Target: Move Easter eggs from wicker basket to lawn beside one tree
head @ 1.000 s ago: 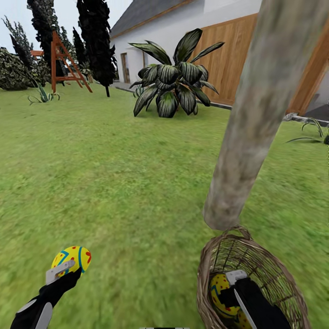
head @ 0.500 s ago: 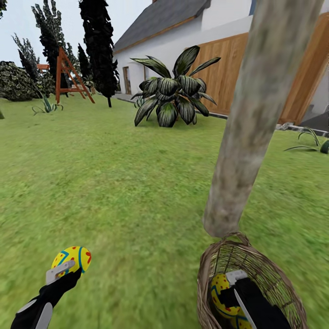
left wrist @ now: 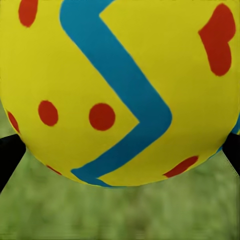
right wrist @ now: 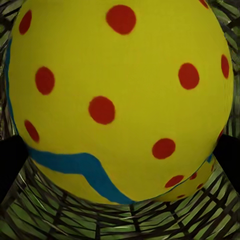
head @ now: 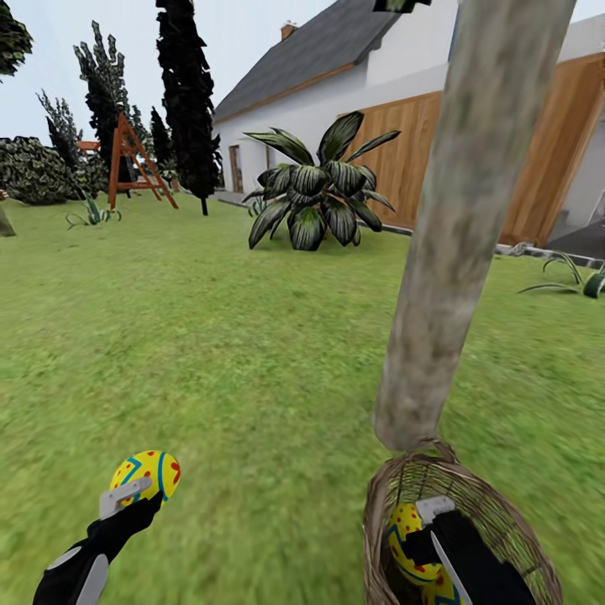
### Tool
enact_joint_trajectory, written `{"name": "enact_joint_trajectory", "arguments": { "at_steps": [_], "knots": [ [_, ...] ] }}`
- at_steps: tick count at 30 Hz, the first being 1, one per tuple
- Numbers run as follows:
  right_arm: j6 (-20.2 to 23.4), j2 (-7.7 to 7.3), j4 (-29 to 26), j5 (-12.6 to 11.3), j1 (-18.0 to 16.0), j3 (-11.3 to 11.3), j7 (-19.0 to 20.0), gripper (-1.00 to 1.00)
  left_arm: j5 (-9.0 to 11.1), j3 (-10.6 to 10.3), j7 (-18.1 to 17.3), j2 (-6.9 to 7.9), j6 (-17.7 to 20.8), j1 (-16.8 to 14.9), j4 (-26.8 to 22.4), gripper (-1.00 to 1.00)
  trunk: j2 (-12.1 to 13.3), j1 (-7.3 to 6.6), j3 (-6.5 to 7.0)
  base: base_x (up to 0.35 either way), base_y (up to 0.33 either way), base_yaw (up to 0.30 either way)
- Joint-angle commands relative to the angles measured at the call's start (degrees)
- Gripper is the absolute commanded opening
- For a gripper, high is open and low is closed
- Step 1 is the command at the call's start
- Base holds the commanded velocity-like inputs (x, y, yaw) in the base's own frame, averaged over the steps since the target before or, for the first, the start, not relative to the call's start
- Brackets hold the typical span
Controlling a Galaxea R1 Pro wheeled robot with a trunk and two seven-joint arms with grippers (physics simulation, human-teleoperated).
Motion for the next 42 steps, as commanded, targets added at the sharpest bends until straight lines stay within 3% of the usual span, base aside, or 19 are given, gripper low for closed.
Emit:
{"name": "enact_joint_trajectory", "arguments": {
  "at_steps": [1, 10, 24, 33, 42],
  "knots": [
    [0.3, -0.05, -0.1, 0.6, 0.0, 0.1, 0.5, -1.0, 0.6, 0.0, 0.2, 0.0, 0.3, 0.0, -0.1, -1.0, 0.0, -0.04, 0.17, 0.0, 0.0, 0.0],
    [0.4, -0.05, 0.0, 0.6, 0.0, 0.1, 0.5, -1.0, 0.6, 0.0, 0.2, 0.0, 0.7, 0.0, -0.1, -1.0, 0.1, -0.27, 2.17, 0.0, 0.0, 0.0],
    [0.4, -0.05, 0.0, 0.6, 0.0, 0.1, 0.5, -1.0, 0.8, 0.0, 0.0, 0.0, 0.6, 0.0, 0.0, -1.0, 0.1, -0.27, 2.17, -0.137, -0.073, 0.0],
    [0.4, -0.05, 0.0, 0.6, 0.0, 0.1, 0.5, -1.0, 0.7, -0.1, 0.0, -0.01, 0.7, 0.0, 0.0, -1.0, 0.2, -0.5, 4.16, -0.001, -0.001, 0.0],
    [0.4, -0.03, 0.0, 0.6, 0.0, 0.2, 0.5, -1.0, 1.2, 0.6, -0.6, 0.13, 3.4, 0.0, -0.1, -1.0, 3.8, -2.48, 5.78, -0.075, -0.068, 0.0]
  ]
}}
